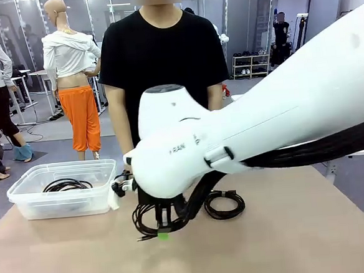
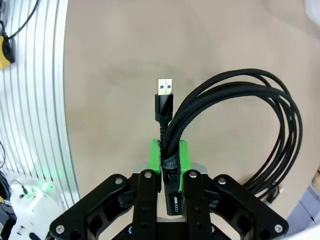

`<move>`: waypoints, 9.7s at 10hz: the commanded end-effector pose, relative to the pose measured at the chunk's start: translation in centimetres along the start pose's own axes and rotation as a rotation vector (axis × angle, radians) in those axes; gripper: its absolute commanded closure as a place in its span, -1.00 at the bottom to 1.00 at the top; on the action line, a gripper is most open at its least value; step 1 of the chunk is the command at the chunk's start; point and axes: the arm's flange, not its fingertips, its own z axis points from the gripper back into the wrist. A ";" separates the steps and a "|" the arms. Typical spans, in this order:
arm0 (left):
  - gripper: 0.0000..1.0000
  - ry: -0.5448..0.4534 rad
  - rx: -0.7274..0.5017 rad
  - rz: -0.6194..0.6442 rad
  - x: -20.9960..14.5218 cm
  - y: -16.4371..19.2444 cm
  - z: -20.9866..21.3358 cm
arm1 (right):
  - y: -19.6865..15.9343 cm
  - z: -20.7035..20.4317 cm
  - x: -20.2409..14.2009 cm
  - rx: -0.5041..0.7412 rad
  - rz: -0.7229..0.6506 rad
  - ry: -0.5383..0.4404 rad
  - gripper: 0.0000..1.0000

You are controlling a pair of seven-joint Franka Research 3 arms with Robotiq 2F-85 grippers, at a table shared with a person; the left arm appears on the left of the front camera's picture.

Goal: Organize and store the cables.
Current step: Place the USB Extension Cable into the Organizing box.

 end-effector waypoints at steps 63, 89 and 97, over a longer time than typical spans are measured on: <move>0.69 0.907 -0.352 -0.055 13.7 -14.9 -44.3 | 21.0 6.2 -61.1 -0.276 -0.308 -1.106 -1.00; 1.00 0.861 -0.419 -0.108 13.3 -15.4 -45.4 | 21.0 6.2 -61.1 -0.276 -0.308 -1.106 -1.00; 1.00 0.859 -0.413 -0.116 13.5 -15.9 -45.1 | 21.0 6.2 -61.1 -0.276 -0.308 -1.106 -1.00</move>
